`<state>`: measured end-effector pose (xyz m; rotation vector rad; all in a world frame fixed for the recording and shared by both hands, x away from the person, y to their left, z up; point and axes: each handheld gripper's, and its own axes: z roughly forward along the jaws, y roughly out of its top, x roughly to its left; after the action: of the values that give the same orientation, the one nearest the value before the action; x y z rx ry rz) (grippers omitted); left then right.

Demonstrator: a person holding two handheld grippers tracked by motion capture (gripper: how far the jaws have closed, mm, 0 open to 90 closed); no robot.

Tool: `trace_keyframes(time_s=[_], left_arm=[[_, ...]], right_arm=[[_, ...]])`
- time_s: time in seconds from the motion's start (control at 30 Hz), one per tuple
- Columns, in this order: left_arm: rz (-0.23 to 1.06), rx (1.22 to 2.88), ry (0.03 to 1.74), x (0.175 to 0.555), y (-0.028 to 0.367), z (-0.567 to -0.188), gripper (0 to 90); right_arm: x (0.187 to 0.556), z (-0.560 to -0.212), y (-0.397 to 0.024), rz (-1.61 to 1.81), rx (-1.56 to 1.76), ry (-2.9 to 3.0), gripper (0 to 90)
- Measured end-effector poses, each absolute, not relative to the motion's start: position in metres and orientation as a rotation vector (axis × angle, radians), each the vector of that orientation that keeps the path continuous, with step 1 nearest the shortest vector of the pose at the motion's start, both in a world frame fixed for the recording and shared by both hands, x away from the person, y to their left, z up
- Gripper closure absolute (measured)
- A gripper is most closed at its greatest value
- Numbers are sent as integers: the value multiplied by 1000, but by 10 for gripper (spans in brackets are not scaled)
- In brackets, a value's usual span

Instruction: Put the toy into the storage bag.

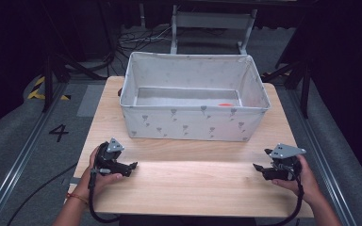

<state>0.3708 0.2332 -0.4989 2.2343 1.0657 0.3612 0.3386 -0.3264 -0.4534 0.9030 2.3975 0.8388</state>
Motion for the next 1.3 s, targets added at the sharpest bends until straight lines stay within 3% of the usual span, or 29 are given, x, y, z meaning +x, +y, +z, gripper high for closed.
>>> trace_keyframes(time_s=[0.93, 1.3], left_arm=[[349, 2228, 1075, 370, 233, -499, 5], [358, 2228, 1071, 370, 233, -499, 5]], right_arm=[[317, -499, -366, 970, 1109, 2354, 222], [318, -504, -373, 1006, 1212, 2306, 138]])
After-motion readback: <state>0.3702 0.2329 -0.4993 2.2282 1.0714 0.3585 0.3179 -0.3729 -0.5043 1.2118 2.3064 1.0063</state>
